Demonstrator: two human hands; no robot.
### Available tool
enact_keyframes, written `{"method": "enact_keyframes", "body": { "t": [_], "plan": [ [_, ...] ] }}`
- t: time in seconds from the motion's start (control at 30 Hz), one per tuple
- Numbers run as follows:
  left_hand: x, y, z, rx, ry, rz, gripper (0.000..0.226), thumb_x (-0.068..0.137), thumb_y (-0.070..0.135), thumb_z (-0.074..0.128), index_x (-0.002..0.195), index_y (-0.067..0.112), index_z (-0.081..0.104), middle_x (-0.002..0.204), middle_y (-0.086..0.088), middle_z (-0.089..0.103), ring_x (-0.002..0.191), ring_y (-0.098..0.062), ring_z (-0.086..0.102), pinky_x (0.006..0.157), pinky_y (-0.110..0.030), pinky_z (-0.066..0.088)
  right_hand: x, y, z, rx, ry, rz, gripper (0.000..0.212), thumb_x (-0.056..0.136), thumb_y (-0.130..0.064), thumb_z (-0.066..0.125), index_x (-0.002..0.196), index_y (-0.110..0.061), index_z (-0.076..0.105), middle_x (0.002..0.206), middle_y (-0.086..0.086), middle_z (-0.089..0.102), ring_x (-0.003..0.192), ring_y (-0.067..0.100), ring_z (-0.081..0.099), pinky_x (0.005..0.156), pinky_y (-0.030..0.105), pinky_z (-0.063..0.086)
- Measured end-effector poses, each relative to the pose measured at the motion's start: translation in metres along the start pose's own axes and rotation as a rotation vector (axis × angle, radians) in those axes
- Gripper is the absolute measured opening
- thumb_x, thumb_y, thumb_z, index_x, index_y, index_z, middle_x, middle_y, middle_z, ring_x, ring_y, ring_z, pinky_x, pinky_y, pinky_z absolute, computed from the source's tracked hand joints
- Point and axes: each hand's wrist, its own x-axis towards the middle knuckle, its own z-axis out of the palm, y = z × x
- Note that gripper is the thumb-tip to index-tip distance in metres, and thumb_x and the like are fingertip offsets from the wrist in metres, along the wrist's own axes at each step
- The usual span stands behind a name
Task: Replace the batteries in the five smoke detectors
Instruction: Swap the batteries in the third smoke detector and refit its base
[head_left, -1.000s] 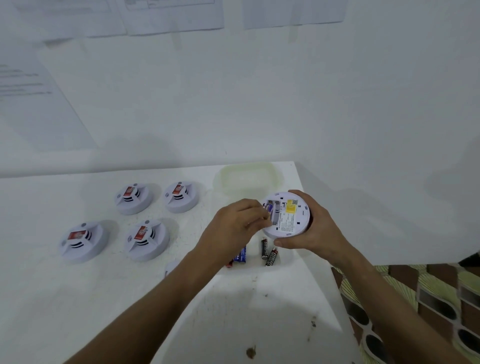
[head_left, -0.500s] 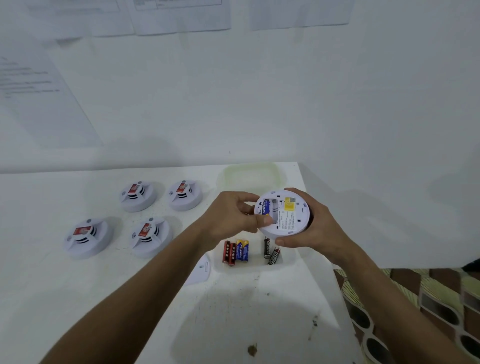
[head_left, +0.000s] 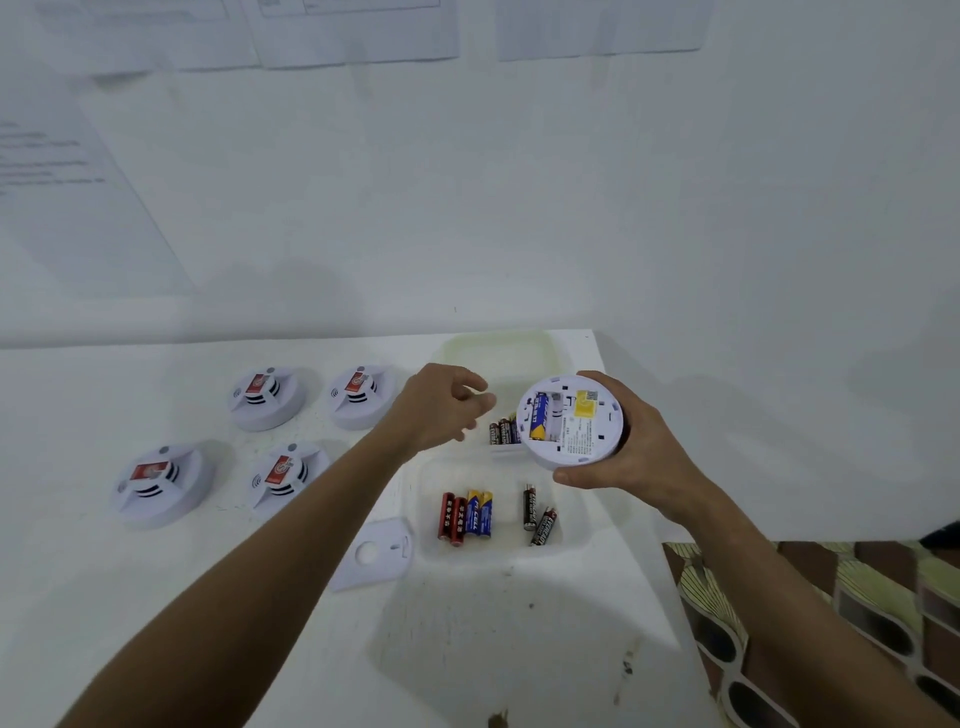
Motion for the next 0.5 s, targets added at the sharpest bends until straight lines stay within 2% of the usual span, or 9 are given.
{"method": "enact_keyframes", "body": {
  "t": [0.1, 0.2, 0.27, 0.37, 0.4, 0.5],
  "plan": [
    [0.019, -0.014, -0.002, 0.228, 0.000, 0.005, 0.035, 0.088, 0.026, 0.068, 0.118, 0.009, 0.064, 0.090, -0.004, 0.072, 0.065, -0.009, 0.063, 0.055, -0.018, 0.048, 0.002, 0.004, -0.005, -0.006, 0.010, 0.011, 0.084, 0.055, 0.008, 0.090, 0.122, -0.029, 0.056, 0.115, -0.013, 0.066, 0.107, 0.005, 0.062, 0.081, 0.022, 0.056],
    [0.033, -0.018, 0.004, 0.373, -0.066, 0.032, 0.041, 0.085, 0.027, 0.072, 0.121, 0.010, 0.064, 0.097, -0.004, 0.072, 0.078, -0.010, 0.060, 0.063, -0.015, 0.041, 0.003, 0.009, -0.009, -0.003, 0.019, 0.024, 0.085, 0.055, 0.006, 0.091, 0.126, -0.024, 0.055, 0.117, -0.007, 0.066, 0.109, 0.007, 0.062, 0.083, 0.024, 0.056],
    [0.040, -0.018, 0.011, 0.465, -0.117, 0.038, 0.046, 0.083, 0.031, 0.074, 0.123, 0.010, 0.063, 0.102, -0.005, 0.072, 0.083, -0.012, 0.061, 0.069, -0.016, 0.042, 0.004, 0.013, -0.010, -0.012, 0.023, 0.029, 0.086, 0.055, 0.006, 0.091, 0.128, -0.021, 0.054, 0.117, -0.006, 0.066, 0.109, 0.007, 0.062, 0.083, 0.023, 0.056],
    [0.049, -0.020, 0.021, 0.508, -0.235, -0.012, 0.058, 0.082, 0.034, 0.075, 0.130, 0.009, 0.057, 0.108, -0.010, 0.070, 0.076, -0.018, 0.067, 0.064, -0.023, 0.051, 0.007, 0.017, -0.011, -0.018, 0.028, 0.039, 0.087, 0.054, 0.005, 0.091, 0.128, -0.022, 0.053, 0.116, -0.012, 0.066, 0.109, 0.005, 0.062, 0.082, 0.019, 0.055],
    [0.051, -0.020, 0.023, 0.533, -0.275, -0.020, 0.062, 0.082, 0.036, 0.075, 0.133, 0.009, 0.054, 0.113, -0.011, 0.068, 0.081, -0.020, 0.067, 0.066, -0.024, 0.052, 0.007, 0.018, -0.012, -0.019, 0.029, 0.041, 0.088, 0.054, 0.005, 0.091, 0.128, -0.022, 0.053, 0.116, -0.013, 0.066, 0.109, 0.005, 0.062, 0.081, 0.019, 0.054],
    [0.057, -0.021, 0.026, 0.650, -0.342, 0.003, 0.066, 0.084, 0.044, 0.070, 0.137, 0.011, 0.051, 0.124, -0.009, 0.064, 0.109, -0.022, 0.061, 0.091, -0.031, 0.049, 0.011, 0.021, -0.013, -0.015, 0.031, 0.048, 0.088, 0.054, 0.006, 0.091, 0.127, -0.025, 0.053, 0.115, -0.015, 0.066, 0.108, 0.003, 0.062, 0.079, 0.018, 0.054]
  ]
}}
